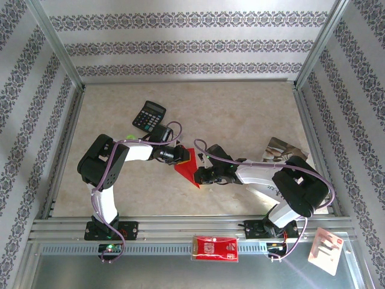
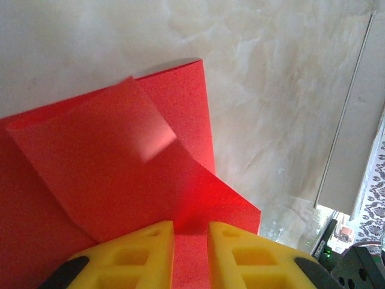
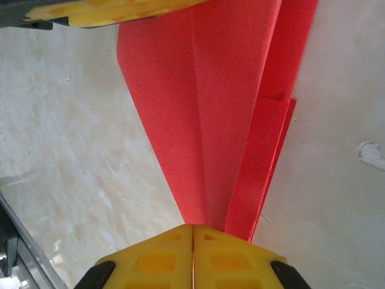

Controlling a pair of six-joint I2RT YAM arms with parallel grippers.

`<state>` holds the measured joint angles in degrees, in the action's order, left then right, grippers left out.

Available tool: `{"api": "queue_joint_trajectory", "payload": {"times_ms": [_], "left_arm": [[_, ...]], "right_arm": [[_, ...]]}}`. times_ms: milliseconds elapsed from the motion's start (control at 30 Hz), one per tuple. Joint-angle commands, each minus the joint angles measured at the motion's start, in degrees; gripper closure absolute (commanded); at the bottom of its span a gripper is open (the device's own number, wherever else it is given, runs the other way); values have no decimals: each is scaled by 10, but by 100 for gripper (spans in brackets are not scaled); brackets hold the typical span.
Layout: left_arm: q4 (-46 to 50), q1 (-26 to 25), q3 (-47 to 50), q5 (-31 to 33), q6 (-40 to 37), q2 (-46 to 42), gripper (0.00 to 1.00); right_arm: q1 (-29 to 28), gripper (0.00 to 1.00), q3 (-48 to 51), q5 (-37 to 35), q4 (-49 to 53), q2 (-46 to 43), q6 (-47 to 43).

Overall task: Fold a paper plane with a square sheet of paper (pick it up from the middle)
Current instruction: Fourth fold the wing at the center of the table.

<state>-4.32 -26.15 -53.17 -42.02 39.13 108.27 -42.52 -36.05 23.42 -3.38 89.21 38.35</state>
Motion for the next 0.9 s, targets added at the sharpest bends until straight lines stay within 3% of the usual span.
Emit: {"api": "queue_joint_trajectory", "payload": {"times_ms": [0, 867], "left_arm": [[56, 10, 8, 44, -21, 26, 79], [56, 10, 7, 45, -21, 26, 79]], "right_arm": [[7, 92, 10, 0, 12, 6, -17], [1, 94, 16, 4, 4, 33, -16]]}}
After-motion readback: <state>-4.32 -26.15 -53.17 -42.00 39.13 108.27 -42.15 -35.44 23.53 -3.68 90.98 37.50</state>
